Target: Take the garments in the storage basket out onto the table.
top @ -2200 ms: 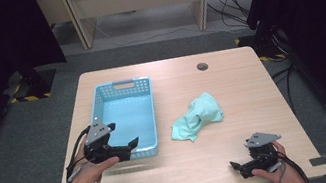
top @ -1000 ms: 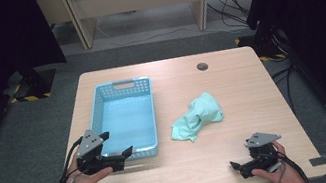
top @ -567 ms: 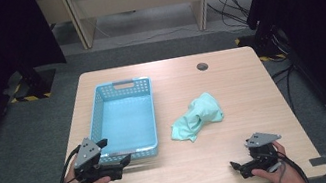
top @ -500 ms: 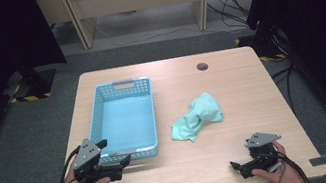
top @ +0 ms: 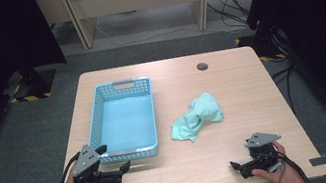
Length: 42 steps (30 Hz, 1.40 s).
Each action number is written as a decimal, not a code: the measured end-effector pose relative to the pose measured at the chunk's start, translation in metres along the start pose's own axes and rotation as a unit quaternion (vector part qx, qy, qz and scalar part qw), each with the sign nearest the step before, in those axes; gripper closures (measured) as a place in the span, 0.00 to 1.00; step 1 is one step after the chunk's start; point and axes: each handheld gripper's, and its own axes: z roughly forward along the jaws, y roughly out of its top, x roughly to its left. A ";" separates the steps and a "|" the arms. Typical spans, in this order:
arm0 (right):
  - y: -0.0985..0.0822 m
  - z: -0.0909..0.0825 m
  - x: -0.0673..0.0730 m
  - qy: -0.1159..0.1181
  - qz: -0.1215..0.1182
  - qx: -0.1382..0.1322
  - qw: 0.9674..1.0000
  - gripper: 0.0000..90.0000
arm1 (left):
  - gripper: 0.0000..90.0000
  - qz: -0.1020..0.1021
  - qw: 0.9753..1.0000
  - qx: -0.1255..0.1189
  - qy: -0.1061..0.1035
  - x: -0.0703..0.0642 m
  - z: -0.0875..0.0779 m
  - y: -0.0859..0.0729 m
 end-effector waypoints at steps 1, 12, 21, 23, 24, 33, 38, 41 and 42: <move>0.000 0.000 0.000 0.000 0.000 0.000 1.000 0.00 | 0.08 0.000 1.000 0.000 0.000 0.000 -0.001 -0.001; 0.000 0.000 0.000 0.000 0.000 0.000 1.000 0.00 | 0.08 -0.002 1.000 0.001 0.000 -0.003 -0.007 -0.011; 0.000 0.000 0.000 0.000 0.001 0.000 1.000 0.00 | 0.08 0.000 1.000 0.007 0.007 -0.004 -0.010 -0.018; 0.000 0.000 0.000 0.000 0.000 0.000 1.000 0.00 | 0.08 -0.002 1.000 0.006 0.008 -0.005 -0.011 -0.021; 0.000 0.000 0.000 -0.001 0.000 0.000 1.000 0.00 | 0.08 -0.002 1.000 0.006 0.009 -0.005 -0.012 -0.022; 0.000 0.000 0.000 -0.001 0.000 0.000 1.000 0.00 | 0.08 -0.003 1.000 0.009 0.011 -0.006 -0.014 -0.028; 0.000 0.000 0.000 -0.001 0.001 0.000 1.000 0.00 | 0.08 -0.002 1.000 0.010 0.015 -0.007 -0.015 -0.029; 0.000 0.000 0.000 -0.001 0.001 0.000 1.000 0.00 | 0.08 -0.001 1.000 0.011 0.014 -0.008 -0.015 -0.030; 0.000 0.000 0.000 -0.001 0.001 0.000 1.000 0.00 | 0.08 -0.001 1.000 0.011 0.014 -0.008 -0.015 -0.030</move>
